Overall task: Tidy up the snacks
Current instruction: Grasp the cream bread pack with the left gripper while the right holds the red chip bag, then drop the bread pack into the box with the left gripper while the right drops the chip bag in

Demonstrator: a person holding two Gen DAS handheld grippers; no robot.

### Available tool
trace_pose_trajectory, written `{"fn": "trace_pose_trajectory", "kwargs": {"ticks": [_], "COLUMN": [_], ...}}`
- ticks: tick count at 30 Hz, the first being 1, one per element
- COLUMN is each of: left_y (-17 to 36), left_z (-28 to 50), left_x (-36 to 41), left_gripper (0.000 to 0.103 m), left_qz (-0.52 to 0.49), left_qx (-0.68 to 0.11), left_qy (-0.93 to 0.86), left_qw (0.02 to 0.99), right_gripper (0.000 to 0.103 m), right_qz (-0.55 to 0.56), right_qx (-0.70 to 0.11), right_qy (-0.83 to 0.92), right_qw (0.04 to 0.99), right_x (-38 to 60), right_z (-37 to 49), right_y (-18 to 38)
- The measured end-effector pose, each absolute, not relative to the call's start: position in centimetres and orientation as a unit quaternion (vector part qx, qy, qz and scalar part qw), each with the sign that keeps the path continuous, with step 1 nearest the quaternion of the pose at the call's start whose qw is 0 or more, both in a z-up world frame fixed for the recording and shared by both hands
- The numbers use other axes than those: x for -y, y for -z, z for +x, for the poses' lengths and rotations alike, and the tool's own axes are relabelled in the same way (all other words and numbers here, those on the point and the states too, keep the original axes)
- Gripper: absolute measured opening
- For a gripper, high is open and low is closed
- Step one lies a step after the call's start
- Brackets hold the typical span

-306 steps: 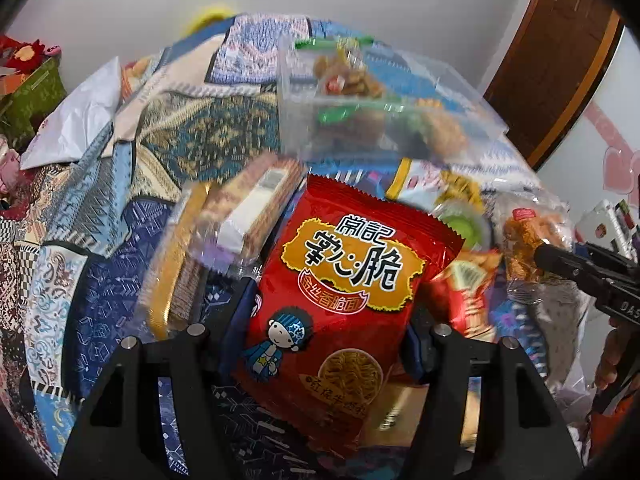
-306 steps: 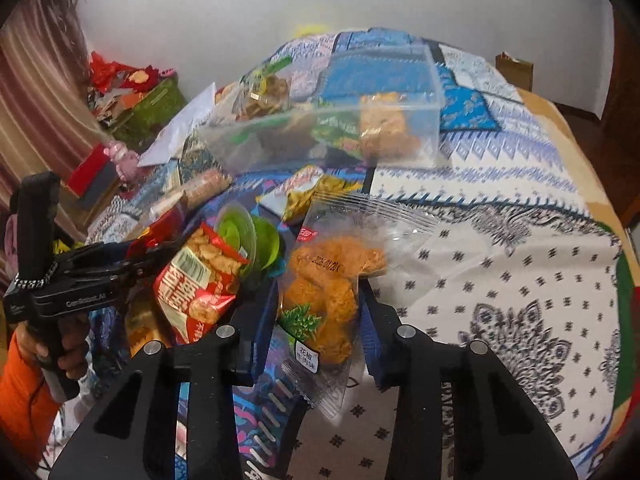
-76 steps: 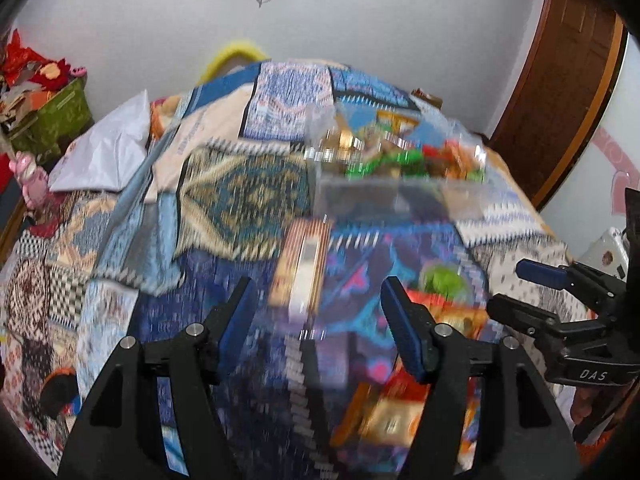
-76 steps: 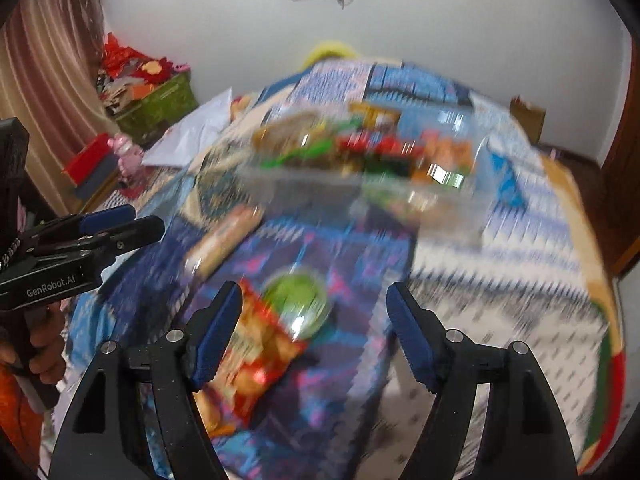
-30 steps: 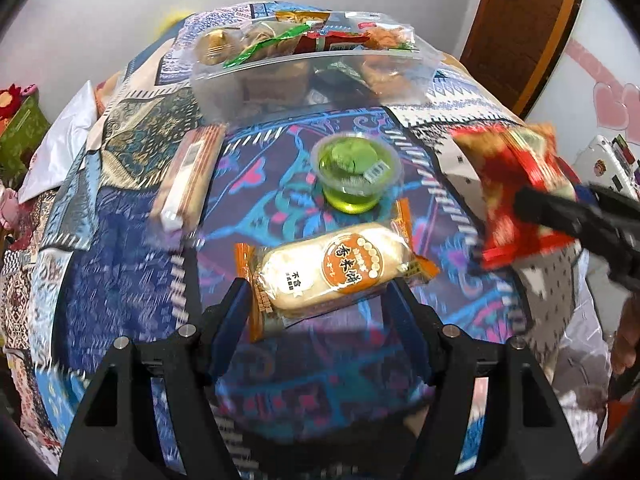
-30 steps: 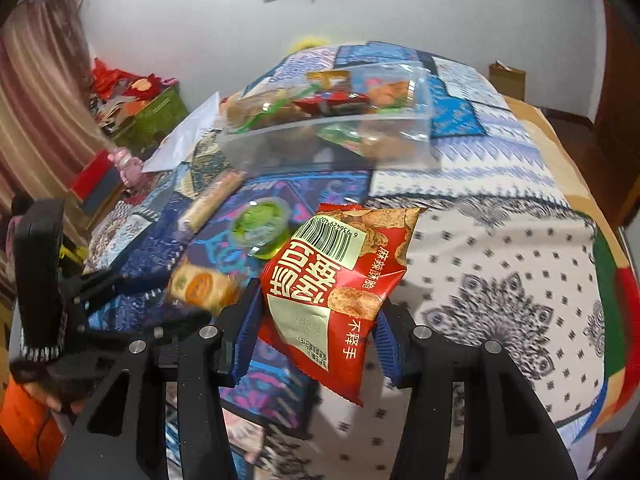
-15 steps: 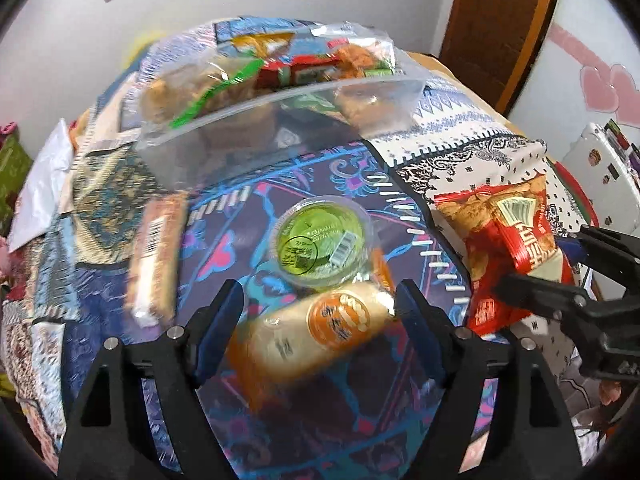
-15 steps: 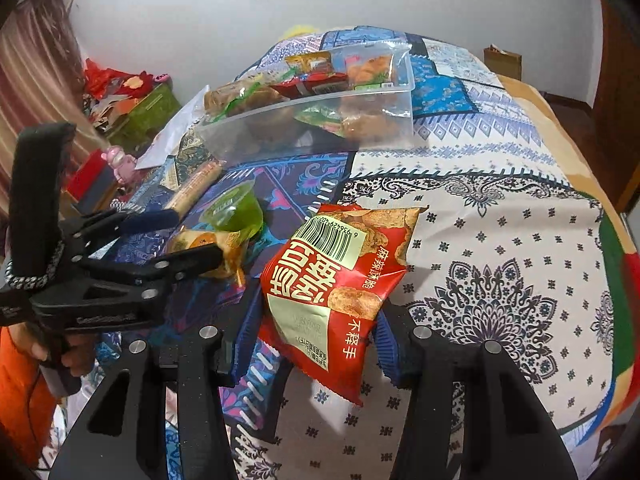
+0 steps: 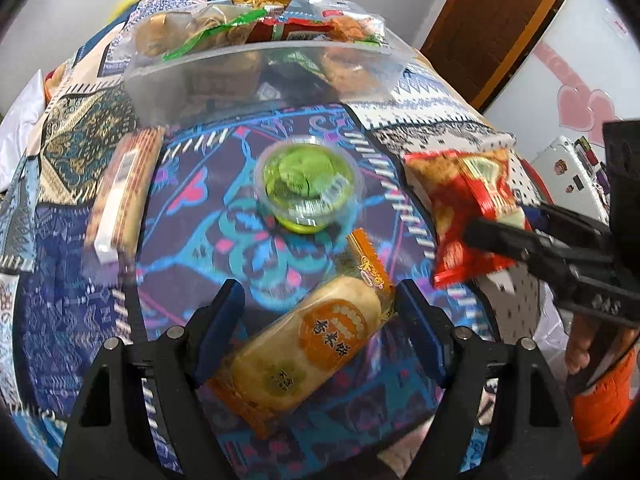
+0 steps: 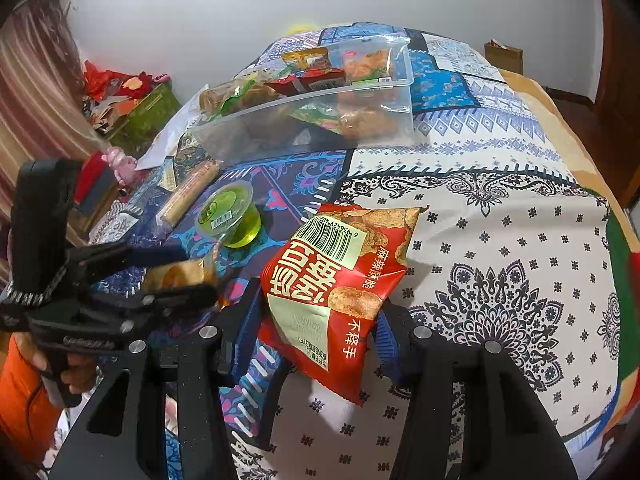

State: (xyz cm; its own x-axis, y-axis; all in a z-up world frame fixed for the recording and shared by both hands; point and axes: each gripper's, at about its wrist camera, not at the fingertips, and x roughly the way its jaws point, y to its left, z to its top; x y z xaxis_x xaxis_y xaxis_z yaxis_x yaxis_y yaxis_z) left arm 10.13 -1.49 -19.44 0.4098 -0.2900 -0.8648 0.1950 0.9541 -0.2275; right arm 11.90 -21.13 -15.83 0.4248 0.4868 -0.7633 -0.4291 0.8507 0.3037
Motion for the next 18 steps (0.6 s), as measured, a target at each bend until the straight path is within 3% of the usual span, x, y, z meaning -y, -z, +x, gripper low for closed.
{"fn": "trace_pose_trajectory", "kwargs": {"ticks": [10, 12, 16, 18], "left_y": [19.1, 19.6, 19.6, 19.4], "left_z": [8.4, 8.4, 7.7, 7.4], "left_x": [2.6, 2.6, 1.9, 1.4], "left_gripper": [0.076, 0.065, 0.034, 0.034], "left_qz": [-0.038, -0.035, -0.043, -0.054], "left_qx": [-0.517, -0.516, -0.501, -0.497], "left_qy": [0.15, 0.139, 0.127, 0.123], "left_qw": [0.842, 0.844, 0.855, 0.857], "right_gripper": [0.047, 0.047, 0.047, 0.047], "right_qz": [0.029, 0.027, 0.017, 0.013], "right_qx": [-0.462, -0.46, -0.454, -0.448], "right_qy": [-0.27, -0.27, -0.266, -0.266], "right_qw": [0.844, 0.845, 0.85, 0.853], "right_x": [21.1, 21.0, 20.8, 20.7], "right_z": [11.8, 11.7, 11.4, 11.3], "right_y": [15.8, 15.7, 15.4, 15.1]}}
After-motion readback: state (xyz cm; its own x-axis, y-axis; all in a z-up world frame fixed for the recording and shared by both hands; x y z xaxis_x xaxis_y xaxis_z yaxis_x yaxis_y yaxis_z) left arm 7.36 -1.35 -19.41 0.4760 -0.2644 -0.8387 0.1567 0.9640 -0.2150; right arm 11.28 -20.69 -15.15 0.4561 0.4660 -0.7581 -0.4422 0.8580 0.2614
